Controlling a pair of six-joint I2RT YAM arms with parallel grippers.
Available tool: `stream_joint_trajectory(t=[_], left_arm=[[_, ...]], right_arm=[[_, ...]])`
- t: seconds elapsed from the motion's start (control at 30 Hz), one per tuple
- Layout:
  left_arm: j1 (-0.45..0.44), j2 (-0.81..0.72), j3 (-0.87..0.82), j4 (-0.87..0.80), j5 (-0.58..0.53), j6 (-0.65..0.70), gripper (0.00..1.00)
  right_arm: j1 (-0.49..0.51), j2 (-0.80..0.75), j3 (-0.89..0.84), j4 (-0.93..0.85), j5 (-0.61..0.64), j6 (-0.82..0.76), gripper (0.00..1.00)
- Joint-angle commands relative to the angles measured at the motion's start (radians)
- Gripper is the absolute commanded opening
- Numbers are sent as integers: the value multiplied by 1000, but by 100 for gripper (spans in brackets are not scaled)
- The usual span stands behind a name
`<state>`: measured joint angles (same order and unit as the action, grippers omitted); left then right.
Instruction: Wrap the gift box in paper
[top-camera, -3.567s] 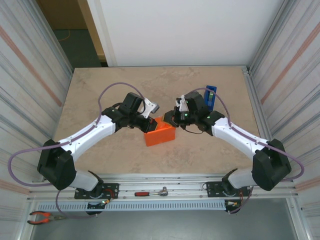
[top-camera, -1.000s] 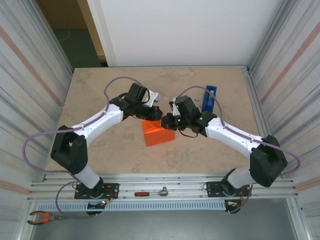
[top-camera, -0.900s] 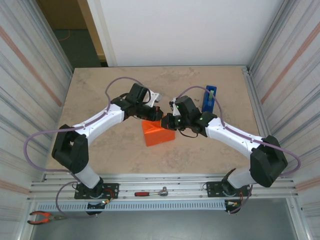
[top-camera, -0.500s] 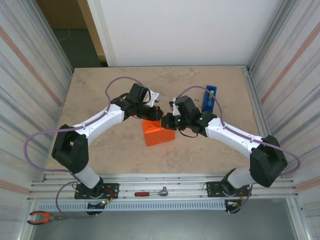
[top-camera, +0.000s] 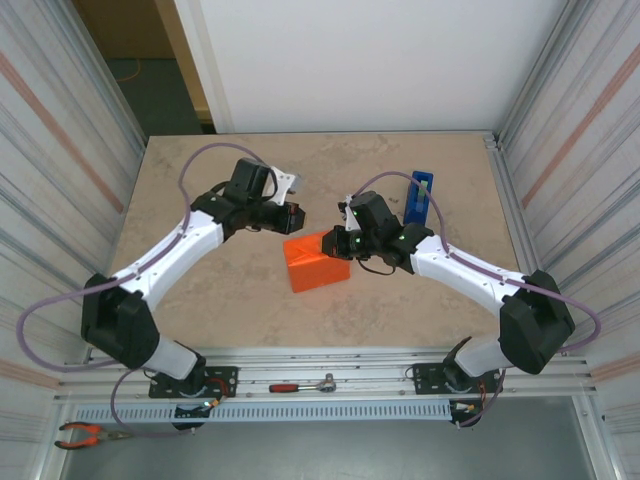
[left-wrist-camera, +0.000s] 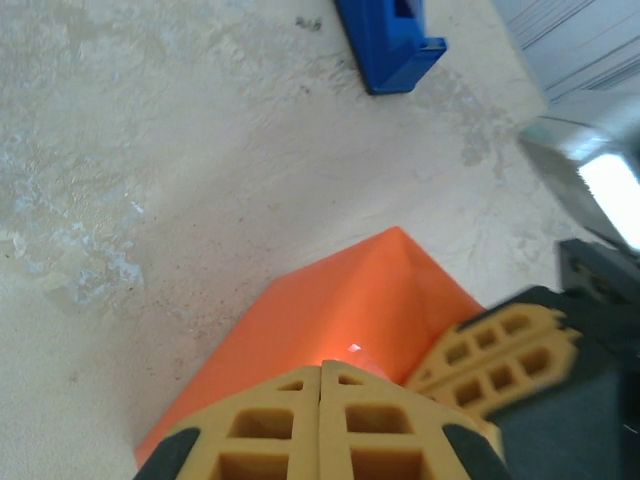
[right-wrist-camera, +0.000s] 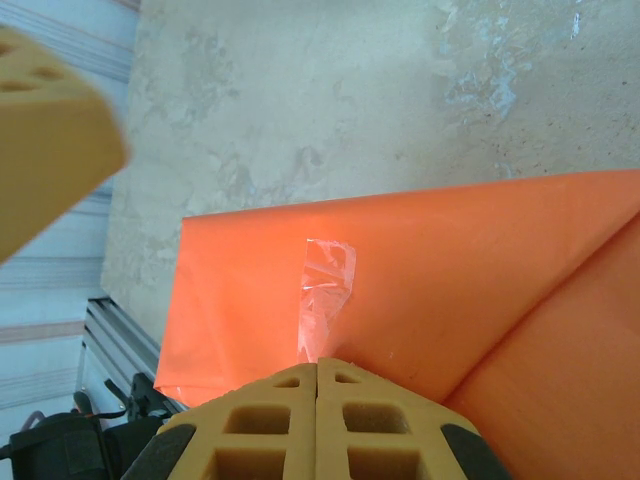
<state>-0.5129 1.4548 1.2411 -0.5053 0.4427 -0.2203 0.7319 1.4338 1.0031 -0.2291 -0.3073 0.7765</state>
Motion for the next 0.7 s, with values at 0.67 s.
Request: stream_joint_trajectory(t=[0.67], left_arm=[[-135, -32, -117, 16, 13, 34, 2]], right_arm=[[24, 86, -78, -177, 16, 20, 0]])
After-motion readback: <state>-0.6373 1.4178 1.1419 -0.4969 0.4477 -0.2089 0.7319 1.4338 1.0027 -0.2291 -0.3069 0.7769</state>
